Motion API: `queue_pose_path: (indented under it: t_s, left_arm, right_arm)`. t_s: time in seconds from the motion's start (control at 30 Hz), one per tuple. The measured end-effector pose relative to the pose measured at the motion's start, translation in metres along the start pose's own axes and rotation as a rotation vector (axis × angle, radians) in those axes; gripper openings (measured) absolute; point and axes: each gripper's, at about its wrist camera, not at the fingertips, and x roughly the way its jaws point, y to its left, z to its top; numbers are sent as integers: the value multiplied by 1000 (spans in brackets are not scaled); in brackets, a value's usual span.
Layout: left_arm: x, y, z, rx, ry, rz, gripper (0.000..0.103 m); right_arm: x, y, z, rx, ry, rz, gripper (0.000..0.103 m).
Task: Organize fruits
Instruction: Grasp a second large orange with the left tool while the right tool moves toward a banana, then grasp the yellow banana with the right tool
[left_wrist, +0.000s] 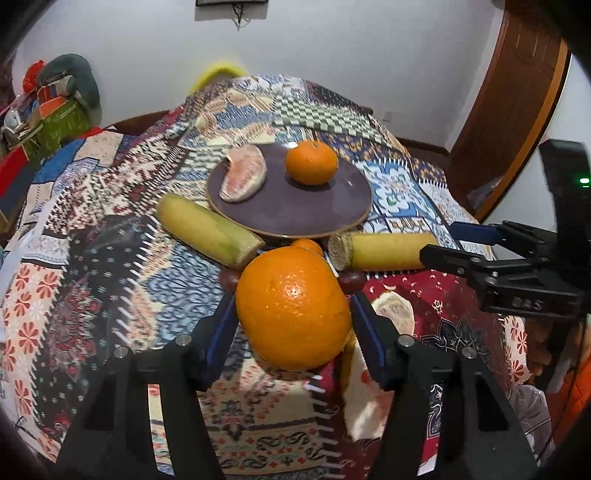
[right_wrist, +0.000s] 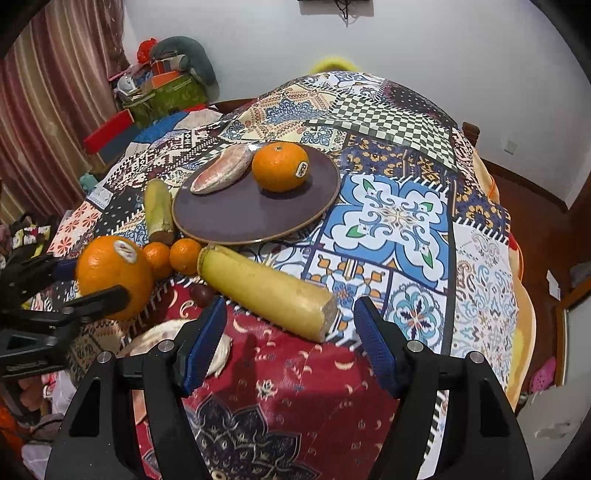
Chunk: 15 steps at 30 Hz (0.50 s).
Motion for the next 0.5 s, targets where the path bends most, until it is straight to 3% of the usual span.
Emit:
queue_pose_path:
  t_s: [0.3,0.5]
  left_arm:
    - [-13,34,-1,-46,-17,77,61]
    - [-4,43,-5,-65,5,80,61]
  right_arm:
    - [32,13,13,-63,52,10,68]
    - [44,17,18,-110,85,40,80]
